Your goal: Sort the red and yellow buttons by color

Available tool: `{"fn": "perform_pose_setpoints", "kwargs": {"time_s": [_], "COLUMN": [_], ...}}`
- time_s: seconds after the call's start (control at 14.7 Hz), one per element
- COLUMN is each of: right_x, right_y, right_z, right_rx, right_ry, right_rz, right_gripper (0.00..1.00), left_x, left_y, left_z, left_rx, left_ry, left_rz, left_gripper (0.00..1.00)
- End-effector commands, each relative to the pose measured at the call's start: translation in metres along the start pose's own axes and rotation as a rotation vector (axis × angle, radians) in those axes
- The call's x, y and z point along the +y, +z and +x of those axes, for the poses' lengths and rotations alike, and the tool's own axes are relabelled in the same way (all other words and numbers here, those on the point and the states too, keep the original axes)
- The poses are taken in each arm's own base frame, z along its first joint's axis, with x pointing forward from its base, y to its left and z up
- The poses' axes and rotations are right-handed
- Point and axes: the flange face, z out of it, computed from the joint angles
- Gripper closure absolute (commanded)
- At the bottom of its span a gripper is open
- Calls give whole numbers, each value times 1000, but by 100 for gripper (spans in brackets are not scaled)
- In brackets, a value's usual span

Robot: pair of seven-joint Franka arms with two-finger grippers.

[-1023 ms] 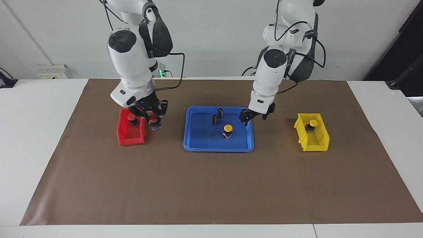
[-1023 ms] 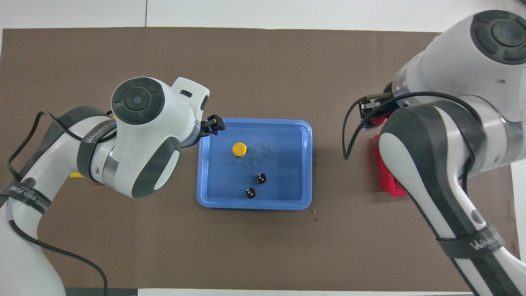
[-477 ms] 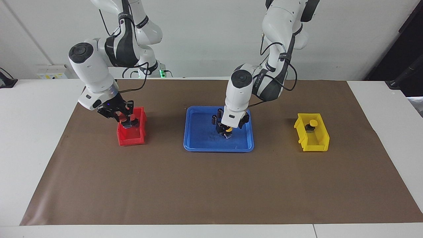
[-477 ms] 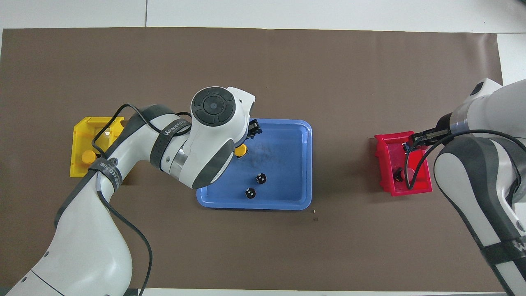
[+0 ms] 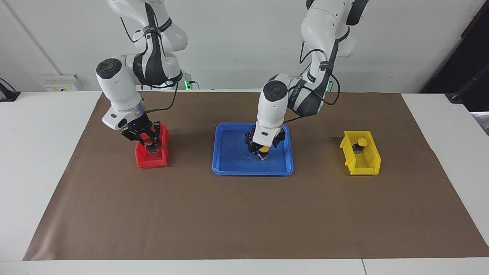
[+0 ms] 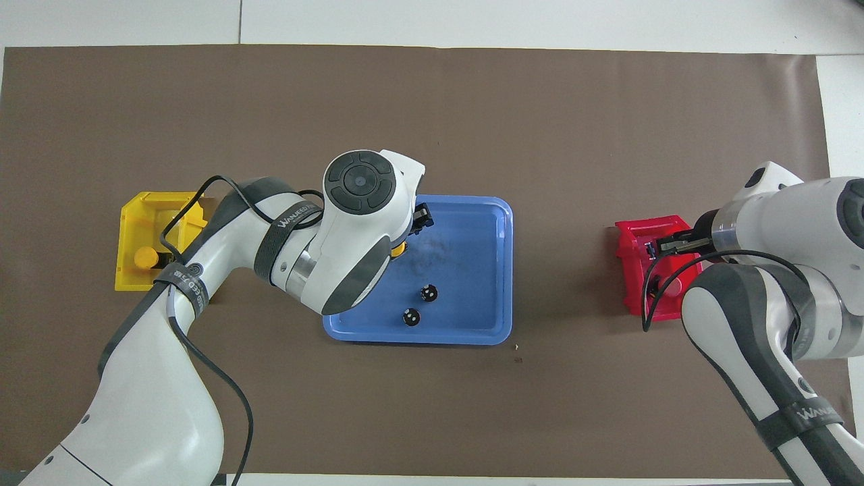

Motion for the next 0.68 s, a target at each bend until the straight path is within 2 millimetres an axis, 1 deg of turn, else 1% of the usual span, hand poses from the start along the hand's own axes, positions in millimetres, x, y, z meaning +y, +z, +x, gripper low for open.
{"fn": "perform_pose_setpoints", "kwargs": {"time_s": [0.0,0.07,0.14,0.2,0.27,0.34,0.41,0.55,0.61], "right_x": [1,1,0,-1,1,1,0,1,1], "right_y": [14,17,20,20,23,29,30,35,38], "right_z": [-3,-5,-7,-6,-8,-9,-8,-11,-14], "right_rx": [12,7,2,16,19,11,17,26,32], "right_ry": [-5,0,0,-3,-1,-2,-2,-1,-1], "right_rz": [19,25,25,23,22,23,21,19,17], "right_gripper": [70,70,70,70,70,70,70,70,70], "left_x": [-3,-3,-3,-1,-1,-1,-1,1,5], "left_y": [9,8,8,8,7,7,7,0,-13], "left_z": [-4,-5,-5,-6,-5,-5,-5,-3,2], "left_rx": [-7,-8,-13,-24,-23,-24,-25,-56,-64], "left_ry": [-18,-22,-45,-75,-81,-82,-84,-115,-131], "left_rz": [-4,-5,-10,-18,-23,-25,-26,-54,-69], "left_gripper": [8,12,35,84,98,98,98,98,98]}}
